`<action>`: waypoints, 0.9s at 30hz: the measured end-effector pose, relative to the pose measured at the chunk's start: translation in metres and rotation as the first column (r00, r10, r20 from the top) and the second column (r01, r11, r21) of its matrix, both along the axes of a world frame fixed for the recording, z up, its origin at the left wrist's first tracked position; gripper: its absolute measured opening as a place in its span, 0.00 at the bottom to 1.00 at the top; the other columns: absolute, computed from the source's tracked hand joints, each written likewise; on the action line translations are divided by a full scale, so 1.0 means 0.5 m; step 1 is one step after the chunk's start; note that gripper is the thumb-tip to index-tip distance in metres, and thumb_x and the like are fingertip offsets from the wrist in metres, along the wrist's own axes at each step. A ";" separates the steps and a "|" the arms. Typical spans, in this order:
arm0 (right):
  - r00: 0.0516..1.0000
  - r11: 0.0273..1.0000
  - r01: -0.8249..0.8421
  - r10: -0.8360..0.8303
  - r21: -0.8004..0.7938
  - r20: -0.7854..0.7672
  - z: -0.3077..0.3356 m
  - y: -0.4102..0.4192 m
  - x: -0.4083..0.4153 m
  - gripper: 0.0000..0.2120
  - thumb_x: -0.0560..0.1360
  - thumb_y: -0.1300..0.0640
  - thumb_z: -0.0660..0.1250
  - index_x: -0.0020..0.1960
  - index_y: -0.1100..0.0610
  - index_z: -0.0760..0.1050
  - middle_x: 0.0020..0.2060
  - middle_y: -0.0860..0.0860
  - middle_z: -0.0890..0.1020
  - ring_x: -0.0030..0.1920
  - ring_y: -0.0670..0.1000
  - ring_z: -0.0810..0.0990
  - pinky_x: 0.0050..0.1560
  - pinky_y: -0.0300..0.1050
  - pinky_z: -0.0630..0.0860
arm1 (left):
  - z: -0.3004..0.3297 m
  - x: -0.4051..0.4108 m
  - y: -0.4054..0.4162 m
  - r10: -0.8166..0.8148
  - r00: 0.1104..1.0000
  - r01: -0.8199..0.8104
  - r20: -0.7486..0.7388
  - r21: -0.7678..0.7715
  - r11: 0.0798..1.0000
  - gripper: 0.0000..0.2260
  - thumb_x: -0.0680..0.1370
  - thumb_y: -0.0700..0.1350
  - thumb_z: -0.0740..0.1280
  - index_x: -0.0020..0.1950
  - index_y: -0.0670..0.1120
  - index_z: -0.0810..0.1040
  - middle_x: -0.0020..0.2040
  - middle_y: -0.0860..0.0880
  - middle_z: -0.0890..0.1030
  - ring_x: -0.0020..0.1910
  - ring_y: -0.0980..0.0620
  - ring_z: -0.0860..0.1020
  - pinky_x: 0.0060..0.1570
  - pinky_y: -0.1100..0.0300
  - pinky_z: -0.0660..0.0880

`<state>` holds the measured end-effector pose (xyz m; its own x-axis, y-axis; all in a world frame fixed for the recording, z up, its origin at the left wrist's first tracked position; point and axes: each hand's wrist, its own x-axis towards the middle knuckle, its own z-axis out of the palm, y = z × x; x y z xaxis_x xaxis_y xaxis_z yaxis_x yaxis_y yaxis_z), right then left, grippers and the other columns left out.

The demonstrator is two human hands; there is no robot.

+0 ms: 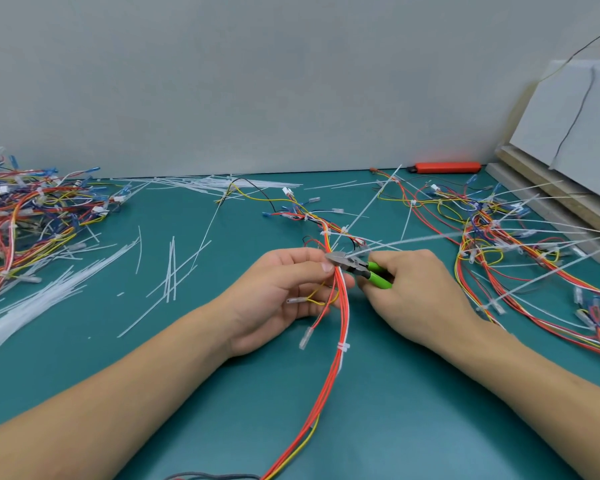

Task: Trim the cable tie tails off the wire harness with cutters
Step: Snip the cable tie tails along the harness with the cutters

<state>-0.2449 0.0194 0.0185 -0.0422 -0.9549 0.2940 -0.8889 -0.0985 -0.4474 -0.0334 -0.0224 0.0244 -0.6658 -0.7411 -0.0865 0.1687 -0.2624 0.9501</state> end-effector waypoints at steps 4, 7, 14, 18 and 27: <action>0.996 0.997 -0.075 0.076 -0.034 0.043 0.005 0.003 0.004 0.08 0.73 0.52 0.69 0.37 0.49 0.73 0.32 0.46 0.77 0.38 0.49 0.74 0.40 0.51 0.72 | 0.001 -0.001 0.003 -0.011 1.000 0.011 0.004 -0.014 1.000 0.05 0.81 0.41 0.65 0.52 0.43 0.81 0.52 0.43 0.85 0.40 0.51 0.84 0.40 0.62 0.79; 0.993 0.994 -0.109 0.109 -0.005 0.040 0.006 -0.001 0.002 0.07 0.74 0.55 0.71 0.52 0.48 0.80 0.45 0.44 0.82 0.51 0.51 0.76 0.56 0.52 0.74 | 0.000 -0.002 0.003 0.009 1.000 -0.009 0.005 -0.006 1.000 0.06 0.82 0.42 0.65 0.52 0.44 0.81 0.52 0.42 0.85 0.41 0.50 0.84 0.41 0.61 0.79; 0.993 0.994 -0.110 0.109 0.012 0.038 0.008 -0.003 0.001 0.13 0.75 0.54 0.72 0.59 0.46 0.80 0.53 0.41 0.82 0.59 0.51 0.77 0.63 0.55 0.73 | -0.006 -0.001 0.000 0.012 1.000 -0.012 0.010 -0.031 0.999 0.07 0.82 0.42 0.66 0.56 0.41 0.79 0.52 0.44 0.85 0.41 0.52 0.84 0.44 0.60 0.78; 0.993 0.994 -0.109 0.109 0.008 0.051 0.006 -0.005 -0.001 0.13 0.75 0.54 0.72 0.59 0.45 0.80 0.52 0.40 0.82 0.59 0.50 0.77 0.63 0.54 0.73 | -0.006 -0.001 -0.001 0.008 1.000 -0.008 0.017 -0.032 0.999 0.06 0.82 0.42 0.66 0.56 0.41 0.78 0.52 0.44 0.85 0.40 0.53 0.83 0.44 0.60 0.78; 0.999 0.999 -0.040 0.040 0.006 -0.006 0.001 -0.003 -0.001 0.15 0.71 0.45 0.65 0.34 0.54 0.69 0.26 0.50 0.72 0.33 0.51 0.72 0.33 0.50 0.69 | -0.001 -0.003 0.002 0.024 0.999 -0.023 0.037 -0.026 0.999 0.13 0.79 0.44 0.68 0.60 0.38 0.77 0.49 0.43 0.83 0.39 0.53 0.83 0.41 0.63 0.78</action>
